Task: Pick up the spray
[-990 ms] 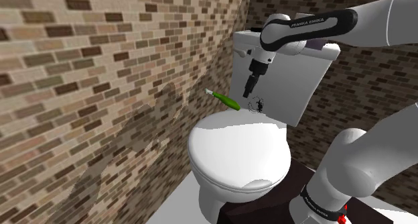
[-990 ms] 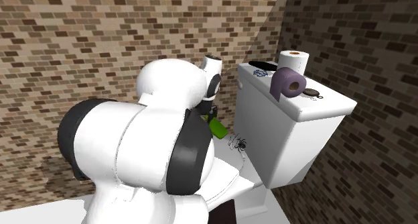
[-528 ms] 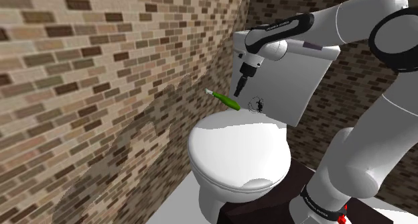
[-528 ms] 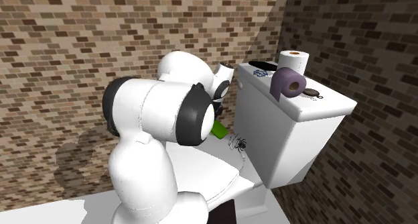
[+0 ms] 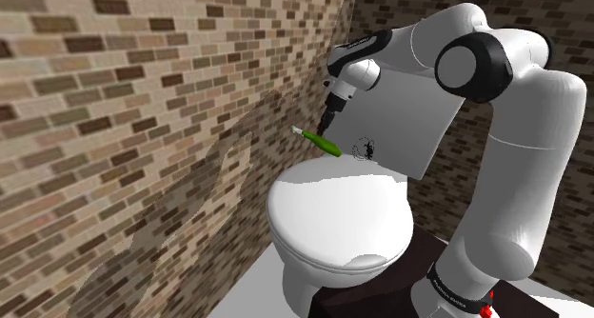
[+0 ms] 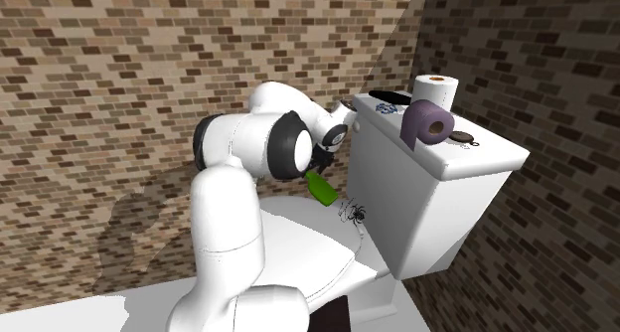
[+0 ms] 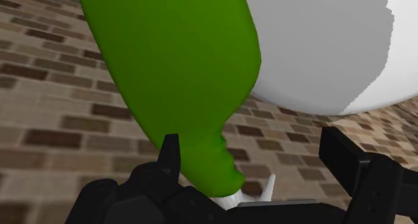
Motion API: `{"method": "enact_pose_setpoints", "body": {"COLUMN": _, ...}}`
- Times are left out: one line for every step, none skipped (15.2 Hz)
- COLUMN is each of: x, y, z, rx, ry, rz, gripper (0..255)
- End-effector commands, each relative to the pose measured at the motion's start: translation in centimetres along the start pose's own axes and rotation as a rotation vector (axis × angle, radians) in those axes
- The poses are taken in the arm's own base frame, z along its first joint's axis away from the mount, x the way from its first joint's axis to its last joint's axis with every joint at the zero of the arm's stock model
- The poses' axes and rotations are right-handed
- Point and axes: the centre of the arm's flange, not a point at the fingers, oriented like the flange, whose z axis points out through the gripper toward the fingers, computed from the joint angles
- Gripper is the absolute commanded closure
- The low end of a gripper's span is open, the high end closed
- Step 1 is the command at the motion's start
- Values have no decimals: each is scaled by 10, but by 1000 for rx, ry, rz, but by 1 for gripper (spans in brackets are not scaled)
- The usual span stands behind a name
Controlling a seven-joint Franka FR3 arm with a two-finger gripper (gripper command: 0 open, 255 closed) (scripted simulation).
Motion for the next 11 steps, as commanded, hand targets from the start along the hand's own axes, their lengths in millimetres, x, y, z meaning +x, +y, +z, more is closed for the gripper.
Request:
{"method": "enact_pose_setpoints", "body": {"x": 14, "y": 23, "z": 13, "rx": 20, "ry": 26, "rz": -44, "gripper": 0}}
{"method": "enact_pose_setpoints", "body": {"x": 21, "y": 33, "z": 18, "rx": 29, "ry": 37, "rz": -64, "gripper": 0}}
{"method": "enact_pose_setpoints", "body": {"x": 26, "y": 40, "z": 22, "rx": 36, "ry": 44, "rz": -78, "gripper": 0}}
{"method": "enact_pose_setpoints", "body": {"x": 24, "y": 41, "z": 27, "rx": 36, "ry": 44, "rz": -78, "gripper": 0}}
{"method": "enact_pose_setpoints", "body": {"x": 22, "y": 42, "z": 32, "rx": 36, "ry": 44, "rz": -78, "gripper": 0}}
{"method": "enact_pose_setpoints", "body": {"x": 20, "y": 43, "z": 37, "rx": 36, "ry": 44, "rz": -78, "gripper": 0}}
{"method": "enact_pose_setpoints", "body": {"x": 18, "y": 44, "z": 42, "rx": 36, "ry": 44, "rz": -78, "gripper": 0}}
{"method": "enact_pose_setpoints", "body": {"x": 16, "y": 45, "z": 46, "rx": 36, "ry": 44, "rz": -78, "gripper": 0}}
{"method": "enact_pose_setpoints", "body": {"x": 15, "y": 46, "z": 51, "rx": 36, "ry": 44, "rz": -78, "gripper": 0}}
{"method": "enact_pose_setpoints", "body": {"x": 13, "y": 48, "z": 56, "rx": 36, "ry": 44, "rz": -78, "gripper": 0}}
{"method": "enact_pose_setpoints", "body": {"x": 12, "y": 48, "z": 59, "rx": 36, "ry": 44, "rz": -78, "gripper": 0}}
